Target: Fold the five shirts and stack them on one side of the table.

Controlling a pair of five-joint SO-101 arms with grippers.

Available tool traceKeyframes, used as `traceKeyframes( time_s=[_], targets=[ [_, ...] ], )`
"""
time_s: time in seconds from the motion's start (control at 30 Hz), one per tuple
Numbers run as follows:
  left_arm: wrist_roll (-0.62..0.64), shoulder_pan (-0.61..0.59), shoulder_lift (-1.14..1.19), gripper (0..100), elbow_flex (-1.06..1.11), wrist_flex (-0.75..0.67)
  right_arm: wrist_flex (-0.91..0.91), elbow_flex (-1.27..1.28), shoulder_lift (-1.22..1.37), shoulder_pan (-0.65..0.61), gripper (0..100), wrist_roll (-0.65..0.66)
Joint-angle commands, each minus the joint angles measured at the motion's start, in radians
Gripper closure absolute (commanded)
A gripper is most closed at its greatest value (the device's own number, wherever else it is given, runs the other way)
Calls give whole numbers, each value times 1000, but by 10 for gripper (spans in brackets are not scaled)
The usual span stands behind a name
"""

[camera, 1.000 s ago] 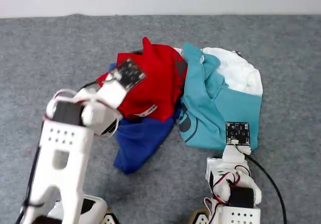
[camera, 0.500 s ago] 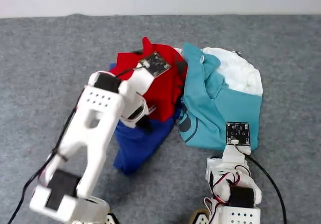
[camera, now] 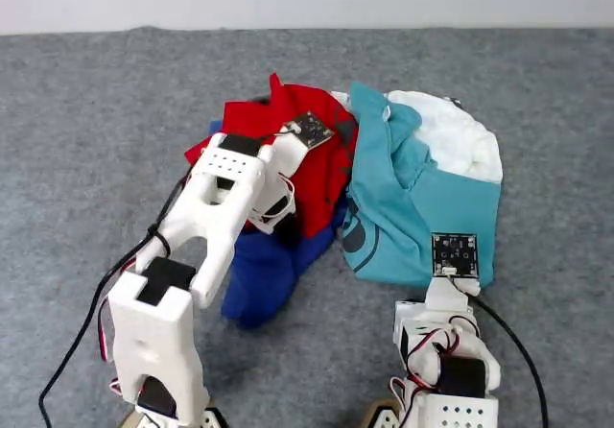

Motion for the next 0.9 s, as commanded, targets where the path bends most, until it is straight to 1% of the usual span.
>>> traceKeyframes(
  time_s=[0.0,0.03,0.07,0.17,0.37,0.47,0.6,0.87],
  targets=[
    [-2,-2,28,966,-27,-12,8,15,-1,8,989,-6],
    [-3,-3,25,995,-28,2,8,15,-1,8,989,-6],
    [-3,-8,17,980,-30,20,8,15,-1,8,989,-6],
    [2,-23,-48,988,-30,68,8,15,-1,8,989,-6],
    [5,-114,-342,988,-28,106,8,15,-1,8,989,-6],
    [5,-198,-509,988,-27,104,8,15,-1,8,989,-6],
    [2,-331,-674,988,-30,101,8,15,-1,8,989,-6],
    [-2,-634,-873,988,-30,98,8,15,-1,8,989,-6]
  ],
)
